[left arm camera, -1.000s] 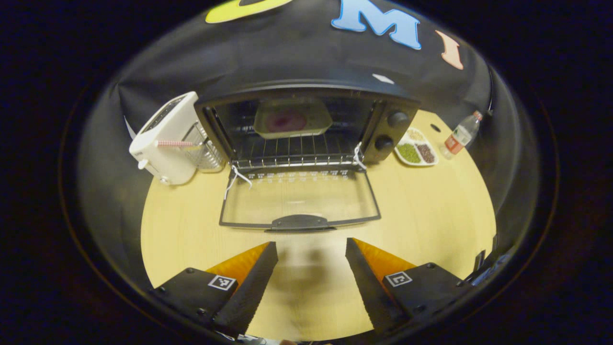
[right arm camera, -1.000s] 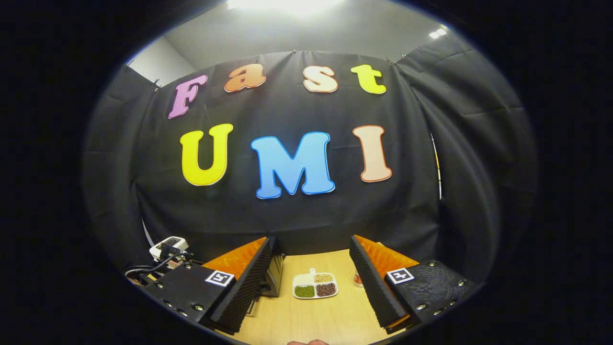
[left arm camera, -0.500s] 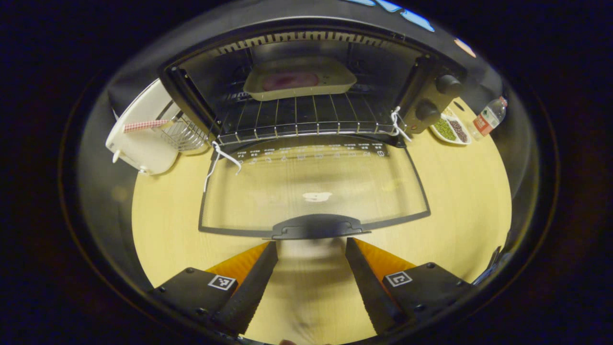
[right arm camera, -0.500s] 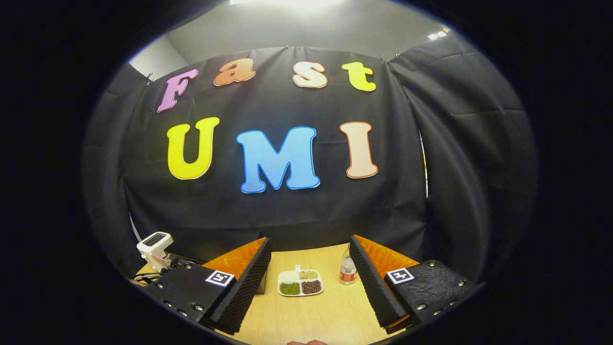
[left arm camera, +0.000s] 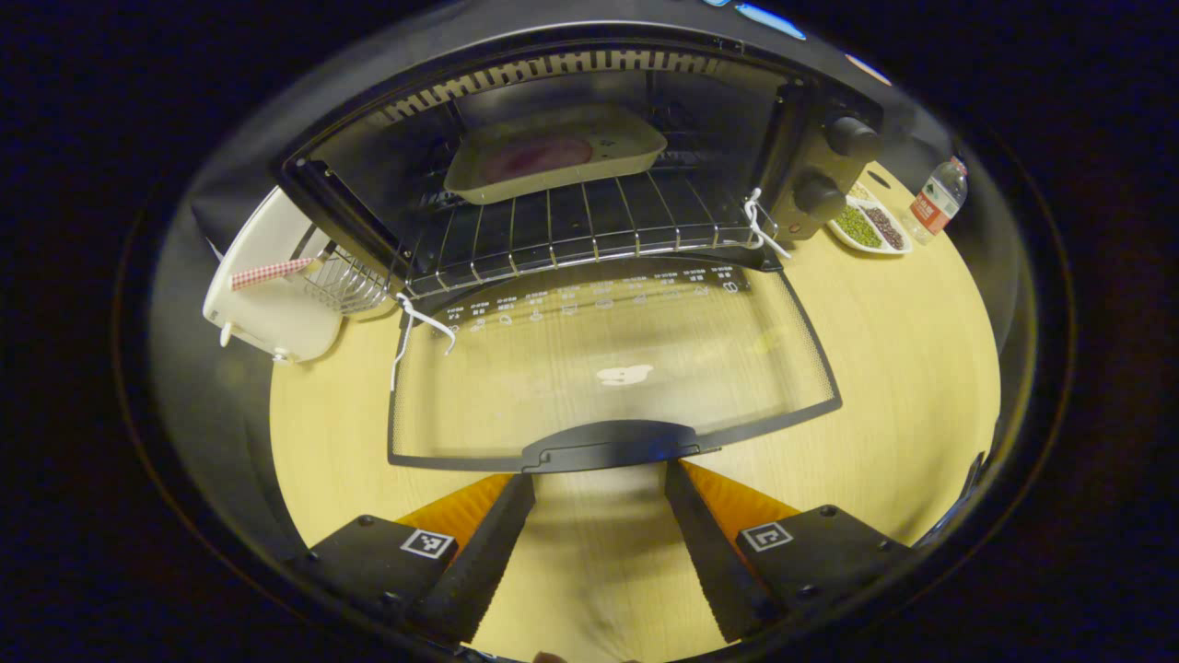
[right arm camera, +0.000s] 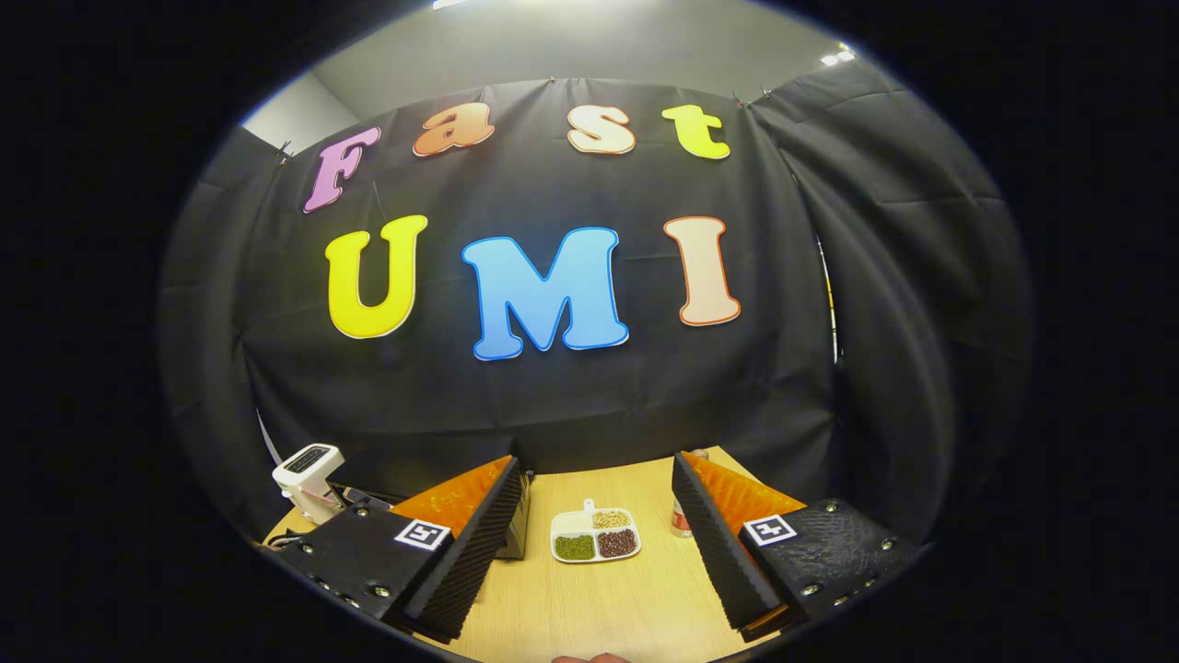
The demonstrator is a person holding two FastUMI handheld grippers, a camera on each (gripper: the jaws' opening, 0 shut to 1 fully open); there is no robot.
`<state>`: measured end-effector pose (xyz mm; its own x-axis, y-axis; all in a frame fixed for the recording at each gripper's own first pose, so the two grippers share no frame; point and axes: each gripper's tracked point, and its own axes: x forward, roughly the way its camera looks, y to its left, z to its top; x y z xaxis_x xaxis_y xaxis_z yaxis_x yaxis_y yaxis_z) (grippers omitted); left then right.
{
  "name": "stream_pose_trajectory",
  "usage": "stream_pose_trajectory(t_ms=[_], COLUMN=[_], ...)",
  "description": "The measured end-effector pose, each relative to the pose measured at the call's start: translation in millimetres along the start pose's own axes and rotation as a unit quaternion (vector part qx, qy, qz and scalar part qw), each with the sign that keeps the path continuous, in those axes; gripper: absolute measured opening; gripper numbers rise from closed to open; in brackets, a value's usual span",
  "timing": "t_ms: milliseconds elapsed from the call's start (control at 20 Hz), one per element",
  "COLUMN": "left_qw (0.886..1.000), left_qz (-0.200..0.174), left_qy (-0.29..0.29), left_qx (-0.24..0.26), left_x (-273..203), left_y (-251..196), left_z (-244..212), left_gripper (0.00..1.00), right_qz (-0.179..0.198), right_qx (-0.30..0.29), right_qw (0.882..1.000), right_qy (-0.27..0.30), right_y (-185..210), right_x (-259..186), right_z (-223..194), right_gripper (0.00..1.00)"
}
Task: Open the electric oven with the left hand, put the food in, and close the electric oven.
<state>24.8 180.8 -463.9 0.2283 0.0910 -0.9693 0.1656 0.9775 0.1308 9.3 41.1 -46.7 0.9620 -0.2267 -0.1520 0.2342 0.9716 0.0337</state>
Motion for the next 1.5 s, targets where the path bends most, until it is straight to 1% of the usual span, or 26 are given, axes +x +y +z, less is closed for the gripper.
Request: stream_pose_trajectory(t_ms=[150, 250, 300, 400, 450, 550, 700, 950, 1100, 1250, 1400, 1450, 1500], left_qw=[1.0, 1.0, 1.0, 1.0, 1.0, 1.0, 1.0, 0.998, 0.996, 0.996, 0.994, 0.993, 0.993], left_qz=[-0.004, 0.0, 0.003, 0.005, 0.005, 0.003, 0.005, 0.011, 0.004, -0.004, -0.003, -0.003, -0.003], left_qy=[0.005, 0.007, 0.009, 0.011, 0.011, 0.009, -0.008, -0.06, -0.082, -0.093, -0.11, -0.116, -0.122], left_qx=[-0.007, -0.006, -0.008, -0.006, 0.005, 0.003, 0.01, 0.032, 0.019, 0.008, 0.009, 0.008, 0.007], left_x=[-0.4, 0.2, 0.1, 0.2, 1.2, -1.3, -12.8, -45.5, -61.8, -68.5, -75.4, -77.3, -79.1], left_y=[-4.3, -2.9, -3.0, -4.6, -3.3, -3.7, -2.5, 0.5, 2.3, 4.5, 6.0, 7.1, 7.6], left_z=[-2.2, -1.9, -1.3, 1.8, 1.3, 3.4, 6.6, 20.3, 27.9, 33.4, 41.4, 44.6, 49.0], left_gripper=[0.98, 0.98, 1.0, 0.97, 0.97, 0.97, 0.97, 0.97, 0.97, 0.97, 0.98, 1.0, 0.97], right_qz=[0.003, 0.002, 0.001, -0.001, -0.001, -0.001, -0.001, 0.01, 0.016, 0.018, 0.017, 0.018, 0.018], right_qx=[-0.005, -0.005, -0.003, 0.0, 0.001, 0.003, 0.004, 0.0, -0.001, 0.001, 0.002, 0.001, 0.0], right_qw=[1.0, 1.0, 1.0, 1.0, 1.0, 1.0, 1.0, 1.0, 1.0, 1.0, 1.0, 1.0, 1.0], right_qy=[0.002, 0.004, 0.005, 0.009, 0.012, 0.019, 0.02, 0.015, 0.009, 0.005, 0.0, -0.001, -0.002], right_y=[1.1, -1.9, -2.9, -5.0, -6.7, -7.8, -7.6, 2.2, 7.9, 9.1, 9.9, 10.0, 10.8], right_x=[-0.6, -2.7, -3.3, -2.1, -2.5, -3.0, -4.7, -3.6, -5.3, -6.3, -9.0, -9.5, -10.2], right_z=[-3.3, -5.6, -5.6, -8.6, -11.3, -14.8, -15.4, -11.7, -6.9, -4.2, 0.1, 0.5, 1.2], right_gripper=[1.0, 1.0, 1.0, 1.0, 1.0, 1.0, 1.0, 1.0, 1.0, 1.0, 1.0, 1.0, 1.0])
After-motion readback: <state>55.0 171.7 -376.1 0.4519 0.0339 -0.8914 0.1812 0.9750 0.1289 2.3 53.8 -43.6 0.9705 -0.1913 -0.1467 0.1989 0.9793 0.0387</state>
